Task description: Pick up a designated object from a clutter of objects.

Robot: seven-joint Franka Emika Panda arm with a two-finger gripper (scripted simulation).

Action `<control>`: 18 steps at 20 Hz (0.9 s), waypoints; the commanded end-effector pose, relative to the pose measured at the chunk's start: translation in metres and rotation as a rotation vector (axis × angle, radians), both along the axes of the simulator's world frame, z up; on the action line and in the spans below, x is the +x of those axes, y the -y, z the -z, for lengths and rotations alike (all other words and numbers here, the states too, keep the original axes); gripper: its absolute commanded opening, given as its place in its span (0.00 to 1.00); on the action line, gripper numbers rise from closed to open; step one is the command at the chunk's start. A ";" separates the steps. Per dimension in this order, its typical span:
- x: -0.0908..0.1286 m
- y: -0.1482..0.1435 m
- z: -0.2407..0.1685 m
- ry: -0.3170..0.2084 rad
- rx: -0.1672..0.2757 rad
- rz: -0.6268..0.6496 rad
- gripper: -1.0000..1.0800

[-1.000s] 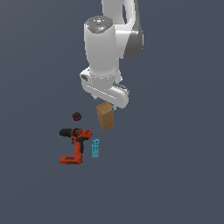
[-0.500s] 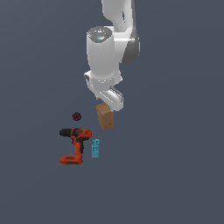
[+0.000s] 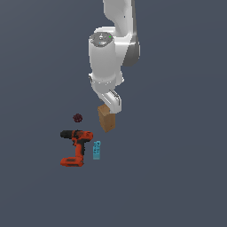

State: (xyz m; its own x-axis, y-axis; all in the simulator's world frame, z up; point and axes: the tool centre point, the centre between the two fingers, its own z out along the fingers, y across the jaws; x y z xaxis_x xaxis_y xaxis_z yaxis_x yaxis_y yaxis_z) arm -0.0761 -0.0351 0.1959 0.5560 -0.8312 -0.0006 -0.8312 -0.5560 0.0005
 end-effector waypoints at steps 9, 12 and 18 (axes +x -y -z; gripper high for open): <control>-0.003 0.000 0.005 0.000 0.000 0.027 0.96; -0.003 0.000 0.012 0.000 0.000 0.028 0.96; -0.004 0.000 0.037 0.001 0.000 0.030 0.96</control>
